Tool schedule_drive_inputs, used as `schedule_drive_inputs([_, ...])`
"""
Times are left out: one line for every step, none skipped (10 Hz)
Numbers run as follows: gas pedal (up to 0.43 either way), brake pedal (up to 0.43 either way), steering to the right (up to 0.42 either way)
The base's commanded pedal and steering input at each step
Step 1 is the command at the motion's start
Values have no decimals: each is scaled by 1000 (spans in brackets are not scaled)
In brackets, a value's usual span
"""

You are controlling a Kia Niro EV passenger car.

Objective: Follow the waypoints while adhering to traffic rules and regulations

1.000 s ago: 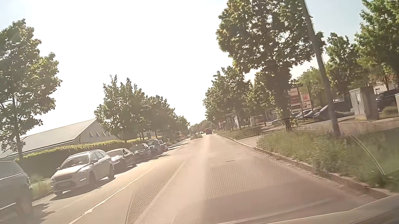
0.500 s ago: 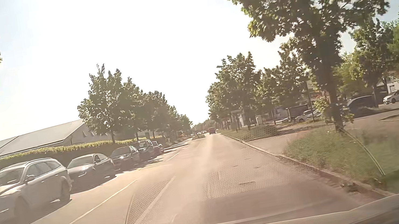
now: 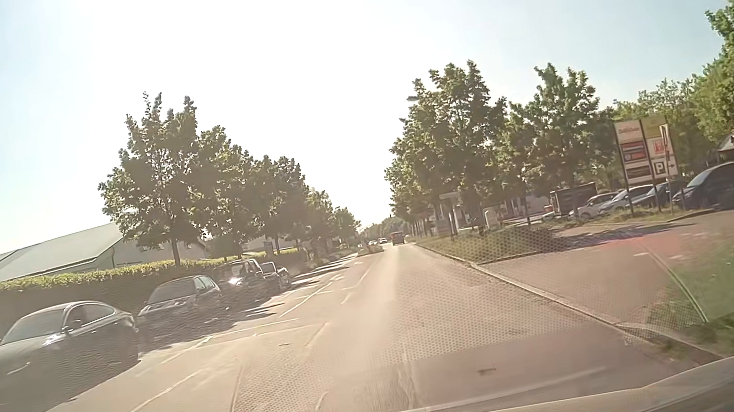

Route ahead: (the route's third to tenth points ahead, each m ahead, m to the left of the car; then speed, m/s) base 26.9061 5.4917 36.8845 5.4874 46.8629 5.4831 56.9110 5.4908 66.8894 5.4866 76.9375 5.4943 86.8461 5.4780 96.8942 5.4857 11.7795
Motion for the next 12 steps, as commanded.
schedule_drive_inputs([110,0,-7])
schedule_drive_inputs([98,0,-6])
schedule_drive_inputs([98,0,-6])
schedule_drive_inputs([98,0,-4])
schedule_drive_inputs([98,0,-3])
schedule_drive_inputs([98,0,-3])
schedule_drive_inputs([98,0,-3])
schedule_drive_inputs([98,0,-2])
schedule_drive_inputs([39,0,-2])
schedule_drive_inputs([0,0,-2])
schedule_drive_inputs([0,0,-2])
schedule_drive_inputs([0,0,0])
